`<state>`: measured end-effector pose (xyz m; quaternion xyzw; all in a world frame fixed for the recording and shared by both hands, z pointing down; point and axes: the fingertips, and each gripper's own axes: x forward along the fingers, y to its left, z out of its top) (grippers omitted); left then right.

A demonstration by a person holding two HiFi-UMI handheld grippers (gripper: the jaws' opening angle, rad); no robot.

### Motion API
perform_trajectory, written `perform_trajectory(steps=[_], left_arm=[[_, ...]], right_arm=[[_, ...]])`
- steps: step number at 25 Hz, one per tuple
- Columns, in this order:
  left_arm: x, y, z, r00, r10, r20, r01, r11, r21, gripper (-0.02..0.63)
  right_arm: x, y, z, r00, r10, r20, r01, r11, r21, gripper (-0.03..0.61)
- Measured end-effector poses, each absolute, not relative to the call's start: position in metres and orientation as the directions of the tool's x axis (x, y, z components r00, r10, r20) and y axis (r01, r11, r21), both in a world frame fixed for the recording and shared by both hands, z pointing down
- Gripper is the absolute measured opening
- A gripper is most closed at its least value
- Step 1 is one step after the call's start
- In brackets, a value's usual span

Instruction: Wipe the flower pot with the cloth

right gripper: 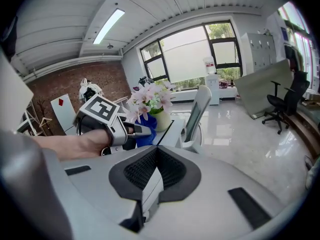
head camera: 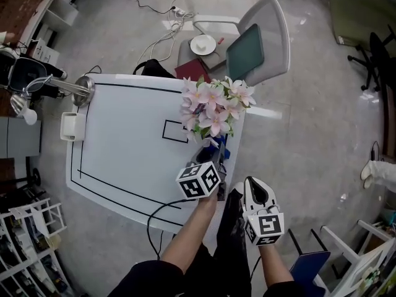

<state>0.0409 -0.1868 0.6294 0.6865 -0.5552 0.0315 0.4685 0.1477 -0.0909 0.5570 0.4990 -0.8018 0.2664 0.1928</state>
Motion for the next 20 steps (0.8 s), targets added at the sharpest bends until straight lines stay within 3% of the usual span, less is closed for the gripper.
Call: perform_trajectory(steps=[6,12,16,20], left_arm=[[-0.030,-0.188,0.630,0.326,-0.749,0.577,-0.877,-0.011,0.480,0.140],[-0.107,-0.226,0.618,0.254,-0.791,0.556,-0.965,-0.167,0.203,0.140],[-0.119,-0.270,0.610,0.301,-0.779,0.550,-0.941,-0.335,0.040,0.140],[-0.099,-0.305,0.614,0.386,-0.737,0.554,-0.893,-0.450,0.023,0.140]], right_arm=[[0.111,-0.094,0.551,-0.443,-0.692,0.570,-0.894,0.385,-0.229,0.008],[0.074,-0.102,0.544,-0.450,-0.684,0.574,-0.888,0.410,-0.209,0.008],[0.053,-0.104,0.540,-0.444,-0.676,0.589,-0.888,0.419,-0.189,0.008],[0.037,-0.105,0.540,-0.434,-0.671,0.601,-0.892,0.413,-0.183,0.008]])
